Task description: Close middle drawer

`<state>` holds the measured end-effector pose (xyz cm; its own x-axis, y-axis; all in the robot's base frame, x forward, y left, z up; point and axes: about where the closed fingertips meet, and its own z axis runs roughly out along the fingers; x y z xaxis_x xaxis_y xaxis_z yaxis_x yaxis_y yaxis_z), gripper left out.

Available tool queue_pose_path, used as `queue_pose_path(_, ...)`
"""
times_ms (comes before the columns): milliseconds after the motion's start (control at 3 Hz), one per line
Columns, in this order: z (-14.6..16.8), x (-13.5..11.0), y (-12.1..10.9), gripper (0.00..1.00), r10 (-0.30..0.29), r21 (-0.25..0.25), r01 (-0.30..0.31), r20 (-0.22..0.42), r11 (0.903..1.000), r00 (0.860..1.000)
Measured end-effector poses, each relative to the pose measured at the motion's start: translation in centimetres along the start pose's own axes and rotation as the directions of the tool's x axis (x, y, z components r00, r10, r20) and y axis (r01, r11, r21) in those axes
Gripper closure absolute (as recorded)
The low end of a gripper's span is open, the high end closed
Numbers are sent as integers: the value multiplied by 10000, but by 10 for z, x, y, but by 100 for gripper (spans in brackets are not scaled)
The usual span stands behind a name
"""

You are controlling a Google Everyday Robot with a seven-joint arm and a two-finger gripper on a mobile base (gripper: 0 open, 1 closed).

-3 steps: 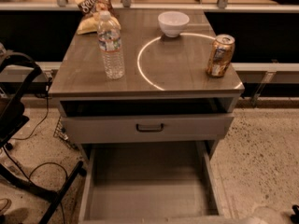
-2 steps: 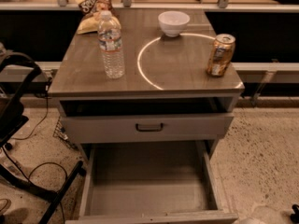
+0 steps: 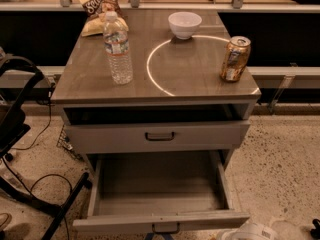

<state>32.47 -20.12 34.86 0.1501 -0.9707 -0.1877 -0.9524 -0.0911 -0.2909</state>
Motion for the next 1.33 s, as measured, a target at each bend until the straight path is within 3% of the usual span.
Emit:
queue_pose_path(667,14,-24,-63,100,-1067,975,1073,-118,9894,9942)
queue_pose_path(1000,14,-24,-63,100,-1068,975,1075,-118,9894,9942)
queue_pose_path(1333,19,-55,-120,100,-2152,1526,2196,-449,9636,9755)
